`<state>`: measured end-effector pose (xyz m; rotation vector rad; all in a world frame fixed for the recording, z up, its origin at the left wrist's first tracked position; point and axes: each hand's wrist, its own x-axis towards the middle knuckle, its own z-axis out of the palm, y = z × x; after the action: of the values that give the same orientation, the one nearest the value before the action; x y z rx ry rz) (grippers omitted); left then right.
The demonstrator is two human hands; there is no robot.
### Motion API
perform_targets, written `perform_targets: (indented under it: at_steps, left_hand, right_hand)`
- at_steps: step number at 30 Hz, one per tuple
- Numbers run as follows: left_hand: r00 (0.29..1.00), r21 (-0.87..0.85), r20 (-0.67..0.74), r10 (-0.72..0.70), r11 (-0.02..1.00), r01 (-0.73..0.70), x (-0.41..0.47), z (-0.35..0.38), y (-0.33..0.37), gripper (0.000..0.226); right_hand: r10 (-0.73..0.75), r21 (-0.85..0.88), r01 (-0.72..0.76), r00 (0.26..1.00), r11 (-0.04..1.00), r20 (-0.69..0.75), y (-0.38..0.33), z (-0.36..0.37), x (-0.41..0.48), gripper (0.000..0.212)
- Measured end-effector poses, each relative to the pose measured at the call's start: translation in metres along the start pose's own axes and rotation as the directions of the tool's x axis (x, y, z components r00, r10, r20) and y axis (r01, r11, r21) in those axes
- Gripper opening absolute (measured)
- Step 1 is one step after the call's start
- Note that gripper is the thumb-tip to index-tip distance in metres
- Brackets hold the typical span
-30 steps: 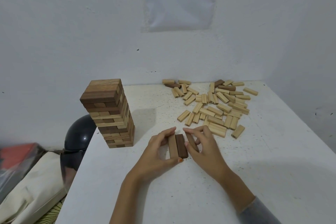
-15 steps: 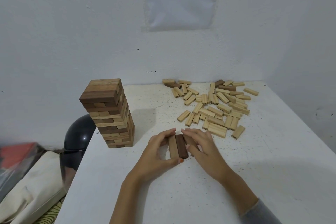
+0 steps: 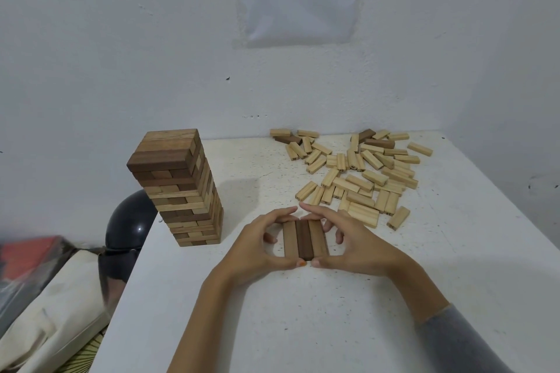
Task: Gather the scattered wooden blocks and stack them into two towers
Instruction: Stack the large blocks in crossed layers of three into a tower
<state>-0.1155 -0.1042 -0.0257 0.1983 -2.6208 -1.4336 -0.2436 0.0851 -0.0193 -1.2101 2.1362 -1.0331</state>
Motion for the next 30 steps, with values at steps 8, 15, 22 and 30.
perform_targets:
  at_steps: [8,15,22,30]
  left_hand:
    - [0.999,-0.004,-0.047,0.022,1.0,-0.022,-0.003,0.005,-0.004,0.08]
    - [0.999,-0.011,-0.047,0.017,1.0,-0.018,-0.004,0.006,-0.006,0.079]
    - [0.999,-0.007,-0.04,0.016,1.0,-0.016,-0.003,0.005,-0.007,0.079]
    - [1.0,0.002,-0.024,0.019,1.0,-0.019,-0.004,0.004,-0.006,0.079]
  right_hand:
    - [-0.009,0.034,0.011,0.998,0.999,-0.069,0.002,0.01,0.002,0.104]
    - [-0.036,0.05,0.039,0.997,0.998,-0.061,0.004,0.008,0.001,0.104]
    - [-0.068,0.03,0.07,0.995,0.997,-0.07,0.009,0.007,-0.001,0.098]
    - [-0.074,0.04,0.077,0.994,0.996,-0.08,0.008,0.005,-0.001,0.097]
